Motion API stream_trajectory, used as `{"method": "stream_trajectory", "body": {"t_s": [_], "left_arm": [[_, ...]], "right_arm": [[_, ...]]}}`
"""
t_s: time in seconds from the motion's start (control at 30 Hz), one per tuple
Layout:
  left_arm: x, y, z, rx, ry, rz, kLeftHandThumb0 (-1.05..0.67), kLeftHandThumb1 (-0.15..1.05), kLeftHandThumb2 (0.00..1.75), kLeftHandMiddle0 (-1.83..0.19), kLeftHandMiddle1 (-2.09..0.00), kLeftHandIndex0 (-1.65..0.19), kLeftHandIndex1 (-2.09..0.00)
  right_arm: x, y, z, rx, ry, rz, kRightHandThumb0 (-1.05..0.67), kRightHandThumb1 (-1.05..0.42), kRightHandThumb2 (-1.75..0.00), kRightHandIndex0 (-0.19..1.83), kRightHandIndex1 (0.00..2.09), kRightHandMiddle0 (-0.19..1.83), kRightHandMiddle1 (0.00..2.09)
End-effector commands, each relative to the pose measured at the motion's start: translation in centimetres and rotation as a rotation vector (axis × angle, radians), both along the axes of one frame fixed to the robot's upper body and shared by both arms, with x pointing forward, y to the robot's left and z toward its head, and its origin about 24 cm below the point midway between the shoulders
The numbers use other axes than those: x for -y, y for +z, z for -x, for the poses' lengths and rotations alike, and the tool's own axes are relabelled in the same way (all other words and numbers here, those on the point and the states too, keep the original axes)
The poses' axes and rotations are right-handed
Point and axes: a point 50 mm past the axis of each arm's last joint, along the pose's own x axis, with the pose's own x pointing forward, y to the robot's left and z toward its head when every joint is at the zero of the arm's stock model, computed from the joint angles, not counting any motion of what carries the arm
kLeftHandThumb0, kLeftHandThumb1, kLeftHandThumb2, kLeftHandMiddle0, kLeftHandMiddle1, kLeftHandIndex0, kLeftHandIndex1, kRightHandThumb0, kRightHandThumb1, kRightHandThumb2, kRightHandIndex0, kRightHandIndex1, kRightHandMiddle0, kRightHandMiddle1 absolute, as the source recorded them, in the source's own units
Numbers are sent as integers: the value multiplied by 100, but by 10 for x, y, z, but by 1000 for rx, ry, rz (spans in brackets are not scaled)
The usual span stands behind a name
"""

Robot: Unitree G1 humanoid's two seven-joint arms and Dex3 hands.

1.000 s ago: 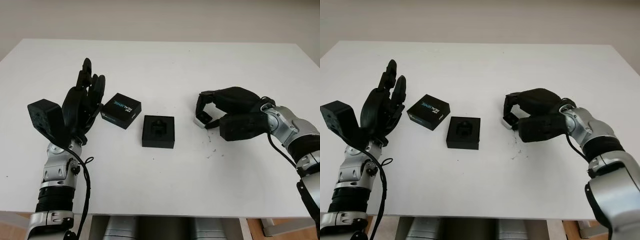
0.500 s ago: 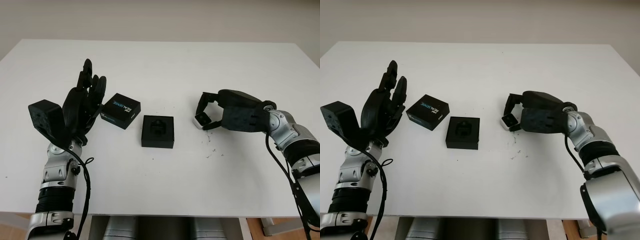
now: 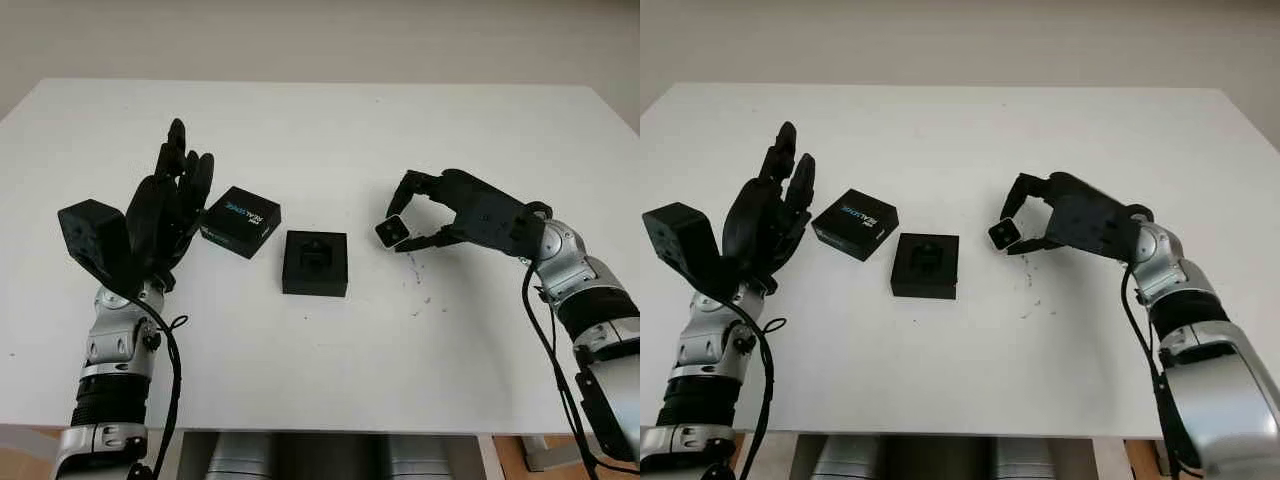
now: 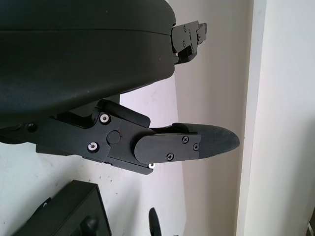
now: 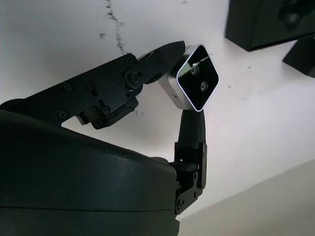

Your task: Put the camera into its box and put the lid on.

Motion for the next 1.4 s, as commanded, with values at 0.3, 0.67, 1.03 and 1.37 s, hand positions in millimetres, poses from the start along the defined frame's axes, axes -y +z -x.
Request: {"method": "stream_trajectory", "body": {"t_s": [0.3, 0.67, 1.03, 1.37], "left_arm": [[-4, 1, 2, 8, -2, -10, -69, 105, 42, 19, -2, 19, -2], [-5, 1, 3, 7, -4, -24, -69, 105, 44, 19, -1, 19, 0], [-8, 3, 3, 0, 2, -17, -68, 105, 42, 19, -1, 19, -1], [-9, 3, 3, 1, -8, -15, -67, 105, 43, 19, 0, 19, 0]], "right_arm": [[-13, 7, 3, 33, 24, -160, -44, -89, -5, 25, 5, 36, 165], [-35, -6, 12, -83, 11, -552, -44, -91, -5, 16, 2, 31, 175], [-63, -20, 23, -186, 13, -745, -40, -90, -5, 14, 4, 30, 182], [-85, -33, 32, -265, 50, -805, -41, -90, -5, 12, 3, 27, 182]]}}
